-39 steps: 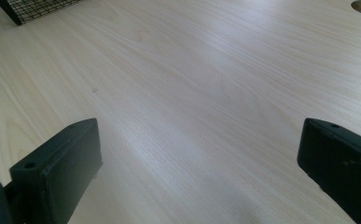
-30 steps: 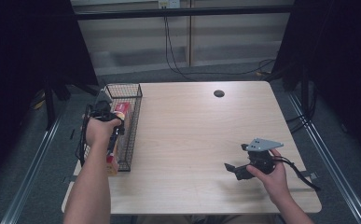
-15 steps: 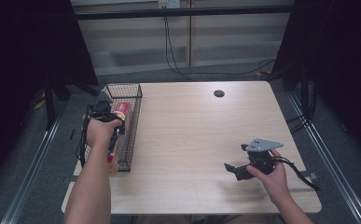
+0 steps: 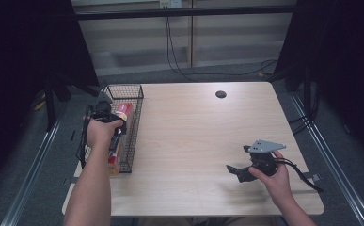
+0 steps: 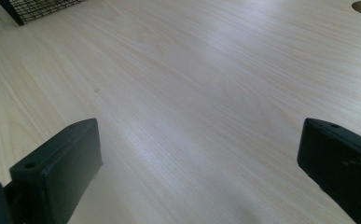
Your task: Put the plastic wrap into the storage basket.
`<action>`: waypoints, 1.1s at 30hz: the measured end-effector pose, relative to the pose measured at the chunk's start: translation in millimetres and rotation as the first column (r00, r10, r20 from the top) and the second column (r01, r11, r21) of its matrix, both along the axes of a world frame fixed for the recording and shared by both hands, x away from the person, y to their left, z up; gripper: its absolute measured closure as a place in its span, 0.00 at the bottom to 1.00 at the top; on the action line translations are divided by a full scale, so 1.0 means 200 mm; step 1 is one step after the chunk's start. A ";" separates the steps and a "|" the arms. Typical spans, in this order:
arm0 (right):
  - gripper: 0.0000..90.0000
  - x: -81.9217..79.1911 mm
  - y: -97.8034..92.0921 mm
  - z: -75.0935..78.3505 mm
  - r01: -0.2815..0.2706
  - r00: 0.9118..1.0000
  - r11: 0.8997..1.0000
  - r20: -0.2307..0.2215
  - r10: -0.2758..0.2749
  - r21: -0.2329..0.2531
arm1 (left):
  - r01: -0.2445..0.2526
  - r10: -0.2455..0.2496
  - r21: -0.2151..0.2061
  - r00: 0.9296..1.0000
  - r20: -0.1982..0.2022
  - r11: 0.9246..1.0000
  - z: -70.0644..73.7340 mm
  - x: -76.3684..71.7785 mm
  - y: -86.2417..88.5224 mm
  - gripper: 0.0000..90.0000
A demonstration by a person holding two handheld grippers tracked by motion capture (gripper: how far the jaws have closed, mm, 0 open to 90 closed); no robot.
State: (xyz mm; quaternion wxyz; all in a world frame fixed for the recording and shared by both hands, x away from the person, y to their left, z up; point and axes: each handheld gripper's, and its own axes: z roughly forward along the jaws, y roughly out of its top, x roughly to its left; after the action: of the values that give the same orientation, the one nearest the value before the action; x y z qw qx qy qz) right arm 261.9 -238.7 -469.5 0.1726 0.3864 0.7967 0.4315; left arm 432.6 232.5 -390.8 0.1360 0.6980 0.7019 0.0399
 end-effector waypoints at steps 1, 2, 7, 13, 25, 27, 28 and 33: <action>0.00 0.00 0.00 0.00 0.000 1.000 1.000 0.000 0.000 0.000 | -0.008 0.007 -0.009 1.000 -0.002 1.000 0.00 0.00 0.00 0.36; 0.00 0.00 0.00 0.00 0.000 1.000 1.000 0.001 0.000 0.001 | 0.005 -0.005 -0.004 1.000 0.006 1.000 0.01 0.00 0.00 0.34; 0.00 0.00 0.00 0.00 0.000 1.000 1.000 -0.001 0.000 0.000 | 0.011 -0.010 -0.034 1.000 0.022 0.999 0.02 -0.01 0.00 0.26; 0.00 0.00 0.01 0.00 -0.003 1.000 1.000 -0.003 0.003 0.001 | 0.031 -0.029 -0.049 0.999 0.034 0.998 0.05 -0.02 0.00 0.22; 0.00 0.01 0.02 0.00 -0.003 1.000 1.000 -0.001 0.003 0.009 | 0.086 -0.082 -0.050 0.994 0.069 0.995 0.12 -0.04 -0.02 0.19; 0.00 0.01 0.02 0.00 -0.005 1.000 1.000 -0.002 0.005 0.002 | 0.093 -0.089 -0.054 0.993 0.080 0.994 0.14 -0.04 -0.02 0.18; 0.00 0.01 0.02 0.00 -0.008 1.000 1.000 -0.003 0.008 0.004 | 0.093 -0.088 -0.058 0.993 0.084 0.994 0.14 -0.05 -0.03 0.18; 0.00 0.01 0.02 0.00 -0.010 1.000 1.000 -0.003 0.010 0.004 | 0.121 -0.114 -0.065 0.988 0.102 0.991 0.19 -0.05 -0.04 0.18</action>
State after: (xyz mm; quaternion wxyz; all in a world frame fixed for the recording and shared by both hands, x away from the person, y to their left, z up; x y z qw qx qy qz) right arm 264.2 -234.3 -469.8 0.1684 0.3832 0.7979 0.4336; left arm 421.7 223.8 -352.9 0.1972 0.7301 0.6530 0.0412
